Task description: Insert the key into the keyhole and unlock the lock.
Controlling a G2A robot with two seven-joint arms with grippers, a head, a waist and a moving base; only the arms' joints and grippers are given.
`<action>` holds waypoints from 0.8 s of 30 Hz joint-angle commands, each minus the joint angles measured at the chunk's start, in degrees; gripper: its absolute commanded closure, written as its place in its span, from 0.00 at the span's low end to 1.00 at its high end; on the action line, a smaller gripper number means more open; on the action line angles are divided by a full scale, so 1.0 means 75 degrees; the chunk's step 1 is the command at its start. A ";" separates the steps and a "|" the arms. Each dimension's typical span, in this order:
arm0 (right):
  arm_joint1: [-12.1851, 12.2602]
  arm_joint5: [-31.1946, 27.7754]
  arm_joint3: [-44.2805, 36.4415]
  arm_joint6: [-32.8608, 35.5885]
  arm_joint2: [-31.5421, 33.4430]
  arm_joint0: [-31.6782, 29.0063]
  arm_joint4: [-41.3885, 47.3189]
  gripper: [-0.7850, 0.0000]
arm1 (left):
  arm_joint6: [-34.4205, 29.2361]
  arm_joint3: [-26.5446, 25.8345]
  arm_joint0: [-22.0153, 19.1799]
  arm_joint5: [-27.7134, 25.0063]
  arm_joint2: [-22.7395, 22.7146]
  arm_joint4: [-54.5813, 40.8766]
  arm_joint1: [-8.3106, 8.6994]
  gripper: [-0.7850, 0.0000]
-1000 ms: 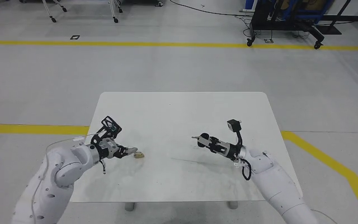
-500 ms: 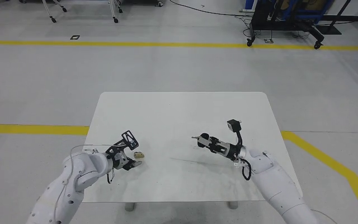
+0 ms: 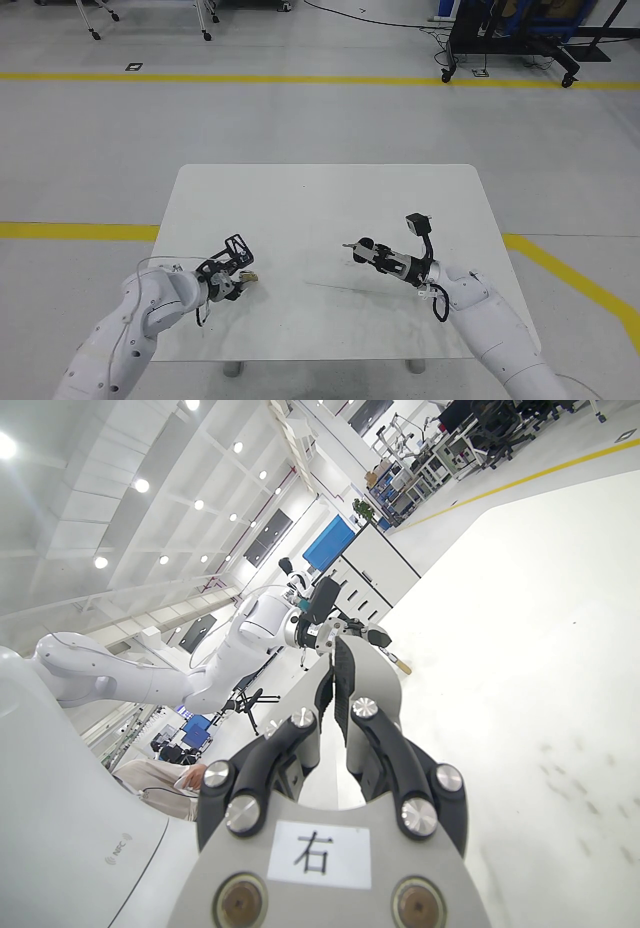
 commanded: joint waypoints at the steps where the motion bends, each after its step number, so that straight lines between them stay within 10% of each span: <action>1: 0.0000 0.0000 0.0000 0.0000 0.0000 0.0000 0.0000 1.00 | -0.0055 -0.0009 -0.0052 0.0021 0.0066 0.0012 -0.0009 0.60; 5: 0.0000 0.0000 0.0000 0.0000 0.0000 0.0000 0.0000 1.00 | -0.0154 0.0032 -0.0176 0.0068 0.0232 0.0007 -0.0036 0.68; 9: 0.0000 0.0000 0.0000 0.0000 0.0000 0.0000 0.0000 1.00 | -0.0217 0.0062 -0.0250 0.0082 0.0315 -0.0058 -0.0050 1.00; 24: 0.0000 0.0000 0.0000 0.0000 0.0000 0.0000 0.0000 1.00 | -0.0480 0.0041 -0.0208 0.0470 0.0390 0.0045 -0.0052 1.00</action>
